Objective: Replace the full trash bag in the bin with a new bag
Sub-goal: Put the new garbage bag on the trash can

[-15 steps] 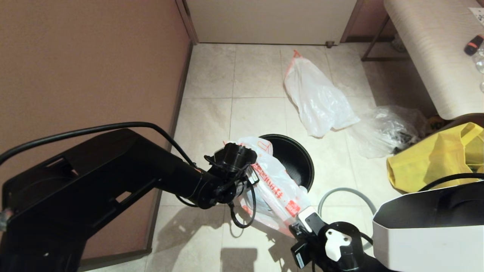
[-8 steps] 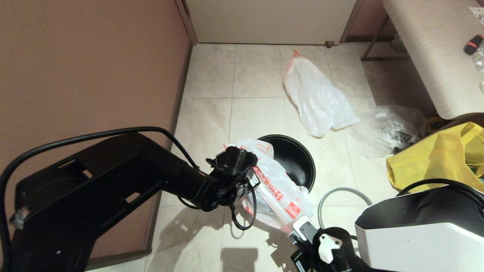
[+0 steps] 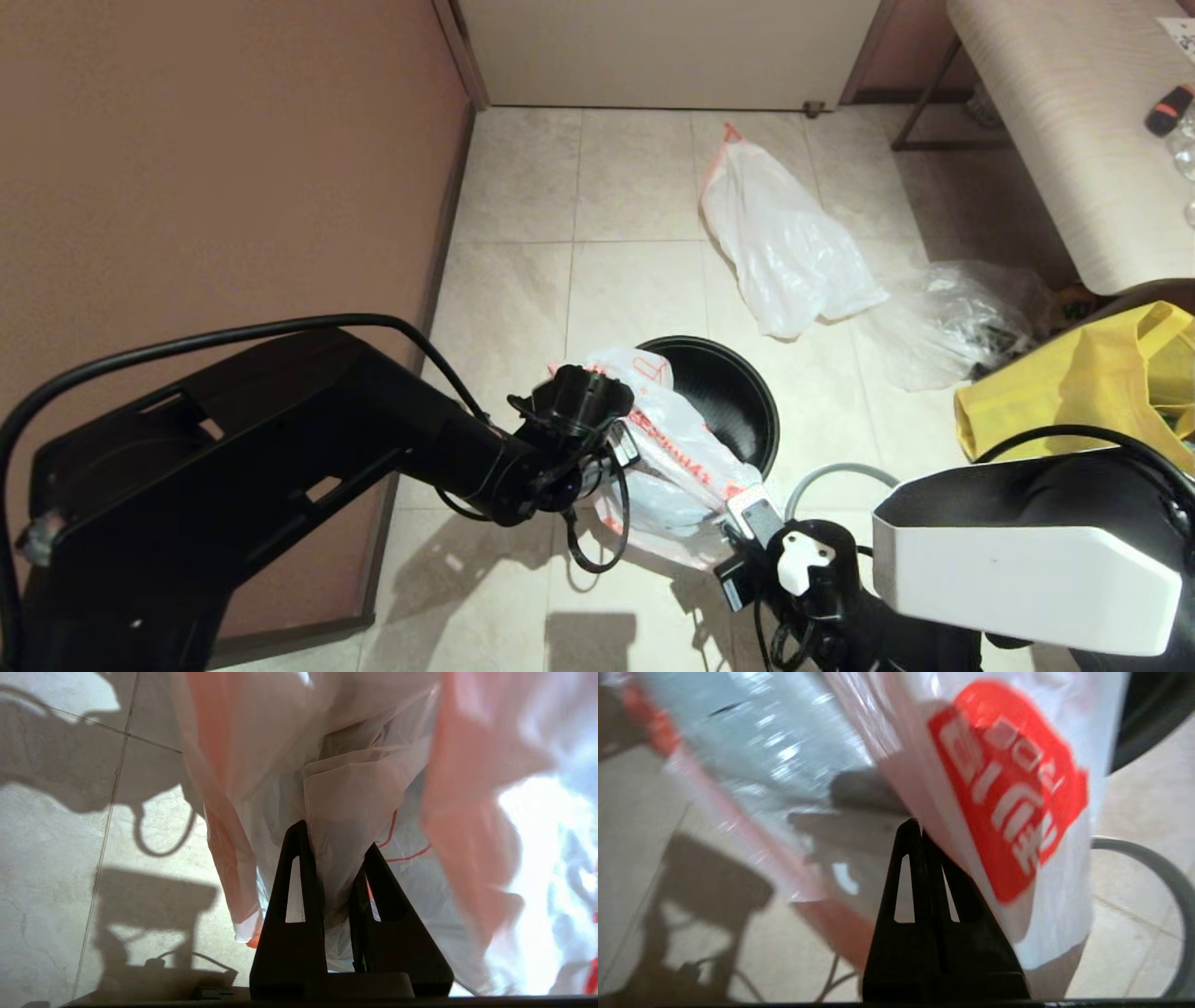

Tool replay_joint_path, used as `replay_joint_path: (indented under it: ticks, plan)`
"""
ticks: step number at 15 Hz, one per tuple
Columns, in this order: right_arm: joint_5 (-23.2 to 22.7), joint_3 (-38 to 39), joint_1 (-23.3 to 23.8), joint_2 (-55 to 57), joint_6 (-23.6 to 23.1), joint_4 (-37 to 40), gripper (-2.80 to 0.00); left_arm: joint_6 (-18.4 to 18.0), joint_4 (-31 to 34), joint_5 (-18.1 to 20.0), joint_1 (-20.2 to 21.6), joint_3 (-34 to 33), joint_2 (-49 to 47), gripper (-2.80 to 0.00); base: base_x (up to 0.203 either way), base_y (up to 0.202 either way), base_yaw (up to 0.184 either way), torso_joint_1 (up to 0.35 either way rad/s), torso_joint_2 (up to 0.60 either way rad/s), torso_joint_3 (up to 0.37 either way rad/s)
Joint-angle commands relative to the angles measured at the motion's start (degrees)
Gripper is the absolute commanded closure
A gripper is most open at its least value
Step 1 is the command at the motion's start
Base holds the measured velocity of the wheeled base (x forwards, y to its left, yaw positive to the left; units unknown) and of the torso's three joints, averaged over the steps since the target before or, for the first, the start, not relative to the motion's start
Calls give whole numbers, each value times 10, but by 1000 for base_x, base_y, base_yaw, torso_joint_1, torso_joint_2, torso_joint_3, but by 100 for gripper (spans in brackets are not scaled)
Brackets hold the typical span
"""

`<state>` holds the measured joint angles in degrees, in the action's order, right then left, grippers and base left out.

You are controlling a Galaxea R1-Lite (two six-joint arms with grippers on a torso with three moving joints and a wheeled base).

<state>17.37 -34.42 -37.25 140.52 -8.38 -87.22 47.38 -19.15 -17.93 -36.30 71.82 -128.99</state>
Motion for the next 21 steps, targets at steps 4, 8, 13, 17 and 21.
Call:
replay_joint_path:
  ticks: [4, 8, 13, 17, 21]
  plan:
    - [18, -22, 67, -29, -15, -27, 0, 3, -1, -1, 0, -6, 2, 0, 0, 0, 0, 0, 0, 0]
    - [4, -46, 112, -35, -24, -27, 0, 2, -1, -2, -4, -14, 0, 0, 0, 0, 0, 0, 0, 0]
    - [-17, -128, 172, -36, -51, 87, 0, -2, -2, -3, -15, -27, -4, 0, 0, 0, 0, 0, 0, 0]
    - [-32, -209, 198, -58, -52, 195, 0, -13, -13, -1, -25, -42, -8, 0, 0, 0, 0, 0, 0, 0]
    - [-56, -281, 208, -84, -49, 300, 0, -58, -112, 24, -29, -94, -8, 0, 0, 0, 0, 0, 0, 0]
